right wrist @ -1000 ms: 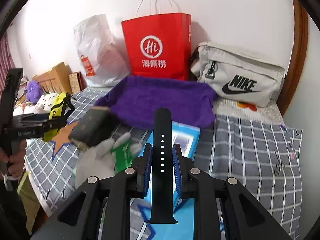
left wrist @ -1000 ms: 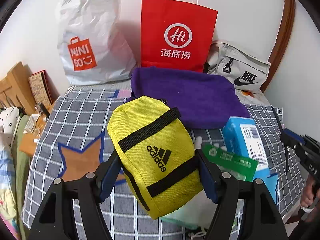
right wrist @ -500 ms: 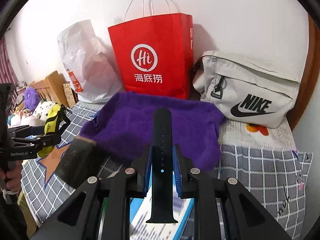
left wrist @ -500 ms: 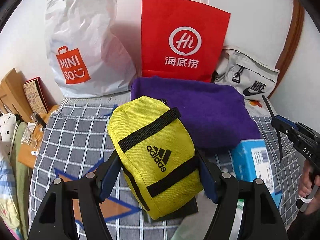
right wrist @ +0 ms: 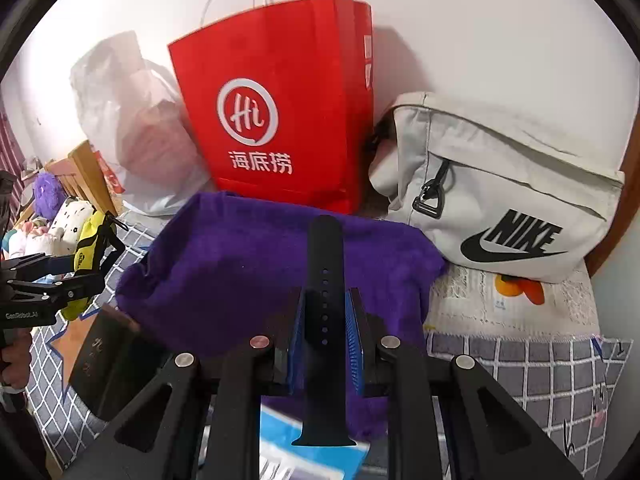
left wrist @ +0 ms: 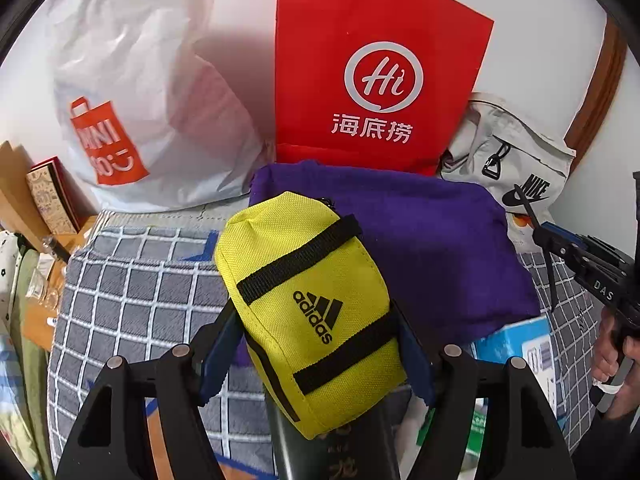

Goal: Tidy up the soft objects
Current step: 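Lower the pouch onto the purple towel with the left tool while the right tool releases the strap there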

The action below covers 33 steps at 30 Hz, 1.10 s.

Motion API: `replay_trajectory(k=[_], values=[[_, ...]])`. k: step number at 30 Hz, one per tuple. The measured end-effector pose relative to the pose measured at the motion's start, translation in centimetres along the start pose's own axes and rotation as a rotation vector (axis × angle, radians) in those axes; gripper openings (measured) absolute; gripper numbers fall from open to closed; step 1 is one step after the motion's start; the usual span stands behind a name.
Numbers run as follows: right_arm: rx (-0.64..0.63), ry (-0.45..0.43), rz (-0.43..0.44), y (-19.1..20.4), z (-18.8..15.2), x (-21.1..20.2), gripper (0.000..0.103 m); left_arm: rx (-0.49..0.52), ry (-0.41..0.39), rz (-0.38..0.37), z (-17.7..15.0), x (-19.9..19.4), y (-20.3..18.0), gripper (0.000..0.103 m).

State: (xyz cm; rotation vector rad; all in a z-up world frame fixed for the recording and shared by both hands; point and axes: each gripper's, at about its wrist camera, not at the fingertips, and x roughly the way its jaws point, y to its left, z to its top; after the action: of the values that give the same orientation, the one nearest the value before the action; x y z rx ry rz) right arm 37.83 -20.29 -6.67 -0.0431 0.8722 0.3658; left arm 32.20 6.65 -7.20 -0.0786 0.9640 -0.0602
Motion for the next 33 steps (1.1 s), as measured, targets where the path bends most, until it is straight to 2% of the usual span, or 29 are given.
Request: replay_trajectory(k=[7,17,24,33], values=[[-0.012,0.04,0.002,-0.6,1.1,3.4,0.02,-0.001,0.03,-0.001,1.5,3.0,-0.4,0.071],[-0.026,0.122,-0.01,-1.5,0.9,7.3,0.02,0.027,0.092,-0.031,4.2,7.5,-1.5,0.071],[-0.04,0.162,-0.01,-1.6,0.5,8.9,0.02,0.016,0.149,-0.046,4.6,9.8,-1.2,0.071],[-0.038,0.223,-0.004,-1.6,0.3,11.2,0.02,0.008,0.179,-0.03,5.2,11.4,-0.8,0.072]])
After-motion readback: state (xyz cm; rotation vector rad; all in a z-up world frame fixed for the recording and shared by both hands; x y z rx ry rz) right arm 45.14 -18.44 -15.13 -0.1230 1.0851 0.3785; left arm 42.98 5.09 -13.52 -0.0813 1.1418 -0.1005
